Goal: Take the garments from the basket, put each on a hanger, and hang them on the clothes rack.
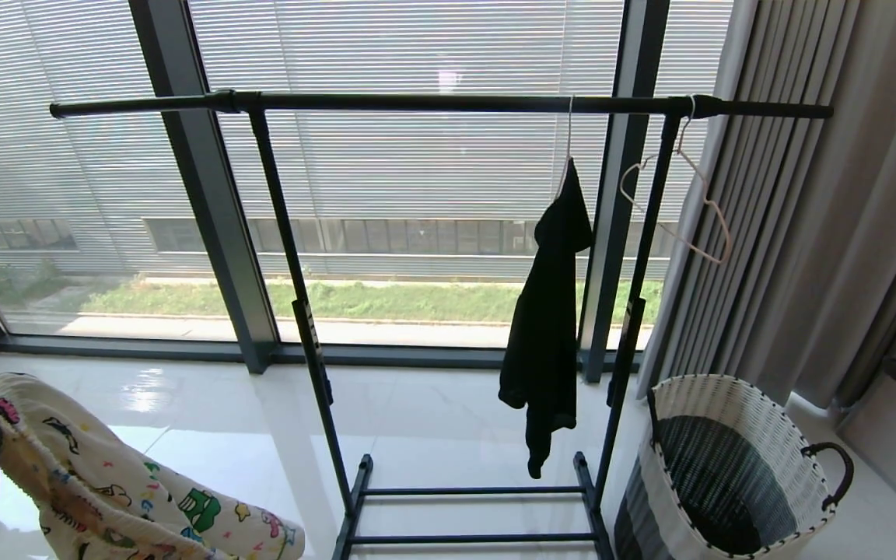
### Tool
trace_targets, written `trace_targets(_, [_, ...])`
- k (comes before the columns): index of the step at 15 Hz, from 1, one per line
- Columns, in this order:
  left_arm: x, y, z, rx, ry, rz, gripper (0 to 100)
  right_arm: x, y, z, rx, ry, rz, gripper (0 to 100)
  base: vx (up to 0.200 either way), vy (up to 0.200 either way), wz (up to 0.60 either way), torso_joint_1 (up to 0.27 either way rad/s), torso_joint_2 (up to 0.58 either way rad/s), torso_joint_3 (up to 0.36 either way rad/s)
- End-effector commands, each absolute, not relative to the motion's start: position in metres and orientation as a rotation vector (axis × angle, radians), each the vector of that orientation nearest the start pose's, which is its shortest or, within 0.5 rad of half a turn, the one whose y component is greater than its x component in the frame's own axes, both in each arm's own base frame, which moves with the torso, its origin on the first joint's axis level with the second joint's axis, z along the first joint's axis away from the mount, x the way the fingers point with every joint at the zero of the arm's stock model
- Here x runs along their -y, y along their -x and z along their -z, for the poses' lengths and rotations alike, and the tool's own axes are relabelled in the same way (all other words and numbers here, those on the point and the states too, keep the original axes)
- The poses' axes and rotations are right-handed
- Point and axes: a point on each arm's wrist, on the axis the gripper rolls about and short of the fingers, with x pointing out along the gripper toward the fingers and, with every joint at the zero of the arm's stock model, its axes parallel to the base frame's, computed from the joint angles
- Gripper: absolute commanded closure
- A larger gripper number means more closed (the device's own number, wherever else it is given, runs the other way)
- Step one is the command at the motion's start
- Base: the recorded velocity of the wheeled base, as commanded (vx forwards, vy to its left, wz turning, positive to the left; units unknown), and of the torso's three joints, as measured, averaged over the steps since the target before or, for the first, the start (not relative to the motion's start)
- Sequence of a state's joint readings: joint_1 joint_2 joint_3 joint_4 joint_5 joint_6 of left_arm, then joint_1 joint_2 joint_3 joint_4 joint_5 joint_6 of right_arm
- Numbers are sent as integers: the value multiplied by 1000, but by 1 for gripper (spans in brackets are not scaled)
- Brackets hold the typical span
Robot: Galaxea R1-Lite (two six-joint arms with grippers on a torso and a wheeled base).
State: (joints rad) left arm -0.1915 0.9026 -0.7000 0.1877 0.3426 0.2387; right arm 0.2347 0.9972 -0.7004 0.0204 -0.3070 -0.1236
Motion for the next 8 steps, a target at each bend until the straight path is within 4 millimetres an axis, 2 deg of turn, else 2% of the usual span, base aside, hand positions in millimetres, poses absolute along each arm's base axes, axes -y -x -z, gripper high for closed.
trace_targets(1, [11, -96, -235, -399, -339, -104, 100, -22, -122, -241, -310, 207, 53, 0, 0, 0, 0, 198, -481, -281])
trace_targets(8, [10, -115, -237, -365, -321, -147, 100, -21, -122, -241, -309, 192, 65, 0, 0, 0, 0, 220, -501, -282])
